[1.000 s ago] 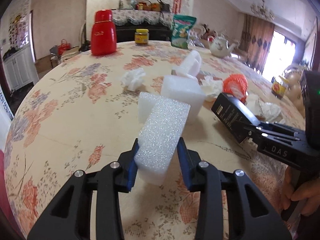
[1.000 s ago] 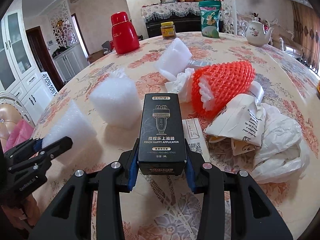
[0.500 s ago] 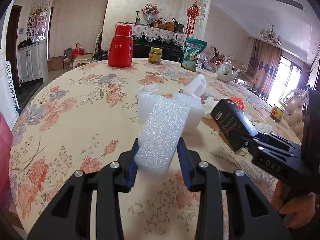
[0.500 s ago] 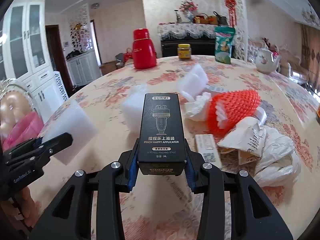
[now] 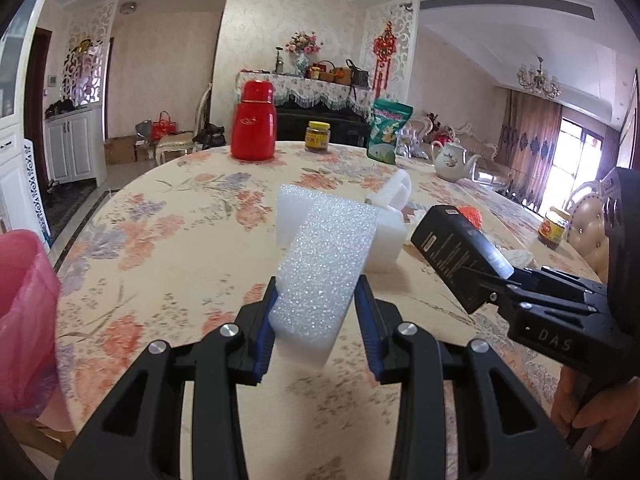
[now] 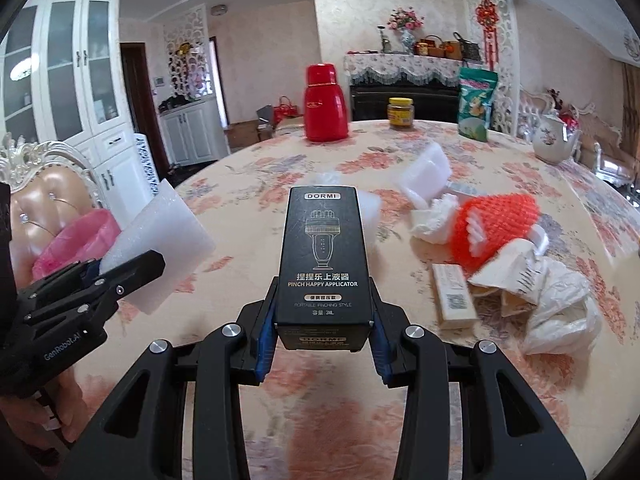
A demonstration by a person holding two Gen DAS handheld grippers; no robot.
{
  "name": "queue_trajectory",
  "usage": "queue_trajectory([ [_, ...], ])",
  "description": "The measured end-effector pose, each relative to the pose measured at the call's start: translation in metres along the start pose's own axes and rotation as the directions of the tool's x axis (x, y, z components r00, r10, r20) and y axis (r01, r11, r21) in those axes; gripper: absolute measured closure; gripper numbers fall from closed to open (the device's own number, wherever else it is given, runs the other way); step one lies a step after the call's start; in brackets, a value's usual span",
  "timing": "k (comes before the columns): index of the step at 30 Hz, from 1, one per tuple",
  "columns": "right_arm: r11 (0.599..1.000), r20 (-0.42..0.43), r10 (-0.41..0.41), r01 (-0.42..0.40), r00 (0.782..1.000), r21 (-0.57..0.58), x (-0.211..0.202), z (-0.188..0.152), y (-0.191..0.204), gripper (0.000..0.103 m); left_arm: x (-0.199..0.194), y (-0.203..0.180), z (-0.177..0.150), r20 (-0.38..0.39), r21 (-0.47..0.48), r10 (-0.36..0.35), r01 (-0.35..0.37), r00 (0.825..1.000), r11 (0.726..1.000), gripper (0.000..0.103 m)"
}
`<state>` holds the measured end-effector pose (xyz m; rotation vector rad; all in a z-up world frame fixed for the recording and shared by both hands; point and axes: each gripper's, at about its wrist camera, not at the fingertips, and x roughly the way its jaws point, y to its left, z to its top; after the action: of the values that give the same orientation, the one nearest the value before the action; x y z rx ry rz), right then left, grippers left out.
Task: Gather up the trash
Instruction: 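Carry the foam block and black box to the pink bin and drop them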
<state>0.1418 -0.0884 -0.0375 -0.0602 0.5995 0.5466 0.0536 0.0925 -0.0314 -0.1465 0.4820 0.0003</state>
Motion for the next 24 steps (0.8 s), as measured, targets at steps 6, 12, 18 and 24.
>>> queue_trajectory([
  [6,0.996,0.024,0.068,-0.066,0.997,-0.066,-0.001,0.008,0.041,0.064,-0.023,0.026,-0.004,0.028,-0.01,0.066,-0.065,0.997,0.998,0.067],
  [12,0.977,0.0,0.155,-0.153,0.988,-0.15,0.011,0.013,0.088,0.064,-0.048,0.061,-0.009,0.046,-0.05,0.135,-0.132,0.99,0.99,0.066],
  [18,0.939,-0.037,0.262,-0.263,0.964,-0.22,0.024,0.018,0.14,0.064,-0.092,0.102,-0.014,0.098,-0.085,0.247,-0.239,0.964,0.967,0.066],
  [24,0.877,-0.066,0.377,-0.379,0.924,-0.295,0.044,0.031,0.2,0.064,-0.125,0.156,-0.014,0.109,-0.138,0.381,-0.366,0.918,0.92,0.066],
])
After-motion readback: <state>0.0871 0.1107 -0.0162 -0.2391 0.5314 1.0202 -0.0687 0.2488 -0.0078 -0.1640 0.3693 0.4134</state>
